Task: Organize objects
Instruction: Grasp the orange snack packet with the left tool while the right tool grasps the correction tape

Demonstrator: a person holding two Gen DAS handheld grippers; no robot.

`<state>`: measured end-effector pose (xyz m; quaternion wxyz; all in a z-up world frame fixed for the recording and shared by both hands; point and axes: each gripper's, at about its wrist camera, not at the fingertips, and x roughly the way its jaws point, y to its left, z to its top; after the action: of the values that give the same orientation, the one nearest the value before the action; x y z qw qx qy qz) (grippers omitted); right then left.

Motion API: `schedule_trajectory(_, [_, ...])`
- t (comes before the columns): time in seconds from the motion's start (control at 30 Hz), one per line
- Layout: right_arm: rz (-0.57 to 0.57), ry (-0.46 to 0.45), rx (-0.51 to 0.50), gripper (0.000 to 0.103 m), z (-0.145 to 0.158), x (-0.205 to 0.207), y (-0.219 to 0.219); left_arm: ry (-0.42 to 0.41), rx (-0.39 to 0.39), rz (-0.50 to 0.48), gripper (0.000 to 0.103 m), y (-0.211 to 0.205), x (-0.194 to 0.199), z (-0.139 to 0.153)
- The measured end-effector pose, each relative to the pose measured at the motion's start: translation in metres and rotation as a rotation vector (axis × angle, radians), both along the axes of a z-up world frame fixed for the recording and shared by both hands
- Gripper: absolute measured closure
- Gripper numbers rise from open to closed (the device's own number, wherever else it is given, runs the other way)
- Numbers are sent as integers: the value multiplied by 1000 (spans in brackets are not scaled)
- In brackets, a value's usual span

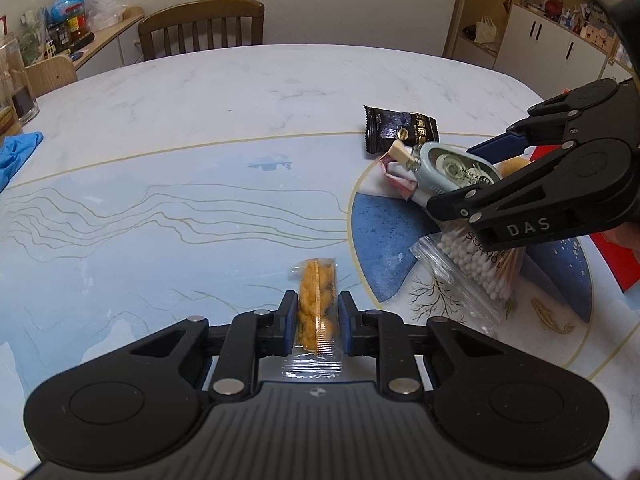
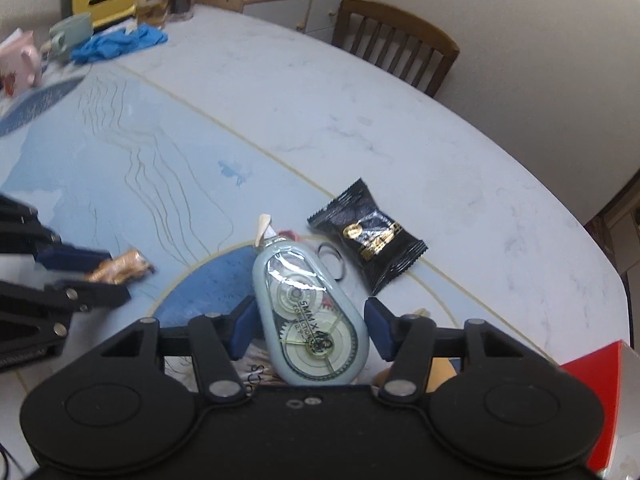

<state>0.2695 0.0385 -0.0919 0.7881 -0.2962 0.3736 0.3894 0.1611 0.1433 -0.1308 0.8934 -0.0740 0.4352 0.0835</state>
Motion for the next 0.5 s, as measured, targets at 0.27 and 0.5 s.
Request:
schedule_trajectory(0.27, [-117, 25, 45, 47, 24, -5, -17, -10, -37, 19, 83, 6, -3, 6])
schedule_trajectory(0.5, [-214, 69, 115, 47, 52, -22, -50, -47, -81, 11, 83, 4, -14, 26])
